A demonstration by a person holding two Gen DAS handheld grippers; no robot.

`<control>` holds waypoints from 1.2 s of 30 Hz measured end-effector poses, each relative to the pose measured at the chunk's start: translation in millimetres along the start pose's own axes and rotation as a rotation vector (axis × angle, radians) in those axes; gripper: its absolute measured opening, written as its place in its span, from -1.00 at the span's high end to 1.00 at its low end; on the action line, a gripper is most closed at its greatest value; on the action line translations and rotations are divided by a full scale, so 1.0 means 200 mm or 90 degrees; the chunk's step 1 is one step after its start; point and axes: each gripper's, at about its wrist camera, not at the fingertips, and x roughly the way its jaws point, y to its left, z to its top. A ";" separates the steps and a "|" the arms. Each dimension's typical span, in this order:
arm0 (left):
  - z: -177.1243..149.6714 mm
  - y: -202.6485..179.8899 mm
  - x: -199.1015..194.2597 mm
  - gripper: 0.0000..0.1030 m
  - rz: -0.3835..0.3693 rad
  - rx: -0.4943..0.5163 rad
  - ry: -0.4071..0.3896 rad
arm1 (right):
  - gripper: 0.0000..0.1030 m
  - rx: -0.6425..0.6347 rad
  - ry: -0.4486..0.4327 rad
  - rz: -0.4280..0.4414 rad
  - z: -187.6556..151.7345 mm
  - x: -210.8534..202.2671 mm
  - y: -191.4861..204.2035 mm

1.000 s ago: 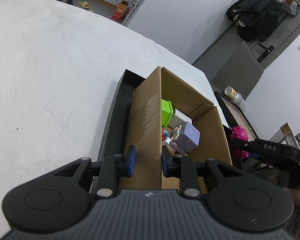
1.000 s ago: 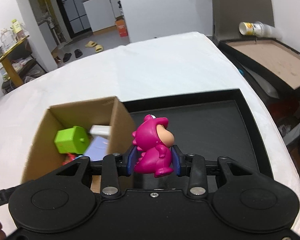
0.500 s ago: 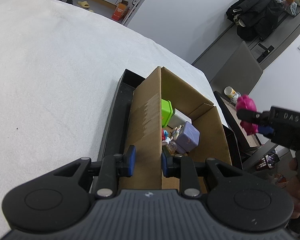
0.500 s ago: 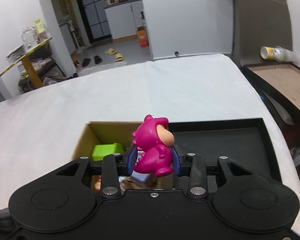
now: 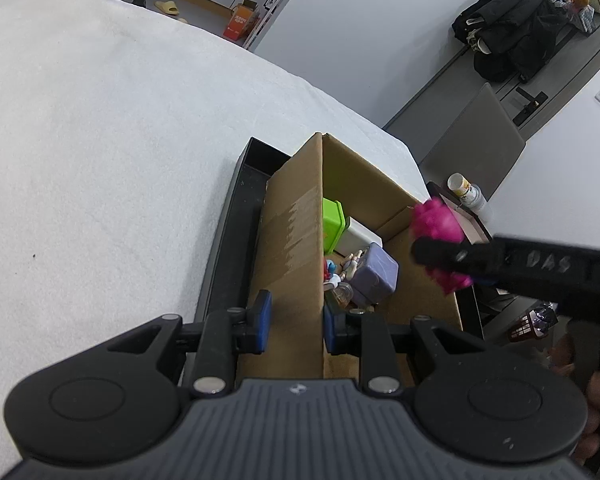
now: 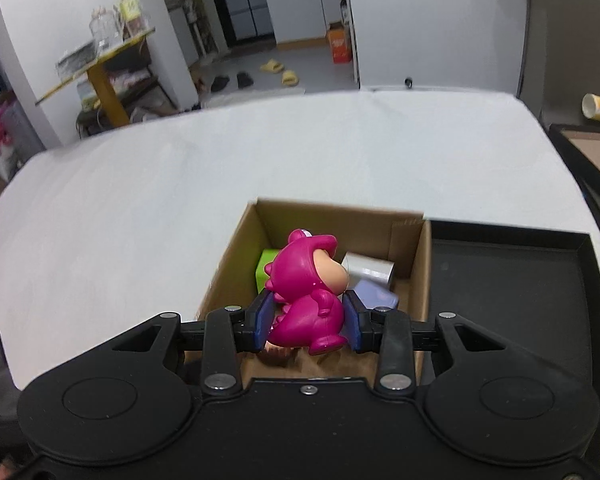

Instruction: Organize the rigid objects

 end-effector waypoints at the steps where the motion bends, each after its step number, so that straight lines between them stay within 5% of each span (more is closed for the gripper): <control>1: 0.00 0.00 0.00 0.52 0.000 0.000 0.000 | 0.29 -0.003 0.009 -0.003 -0.01 0.01 0.01; 13: 0.00 -0.01 0.00 0.52 -0.001 -0.002 0.001 | 0.17 -0.086 0.071 -0.113 -0.06 0.08 0.09; 25: 0.02 -0.02 0.00 0.51 0.008 0.005 0.009 | 0.17 -0.011 0.068 -0.055 -0.07 0.00 0.02; 31: 0.05 -0.08 -0.06 0.46 0.045 0.035 0.003 | 0.01 0.061 0.067 -0.019 -0.10 -0.06 -0.02; 36: 0.10 -0.13 -0.12 0.42 0.054 0.076 0.057 | -0.26 0.097 0.063 -0.012 -0.13 -0.14 -0.05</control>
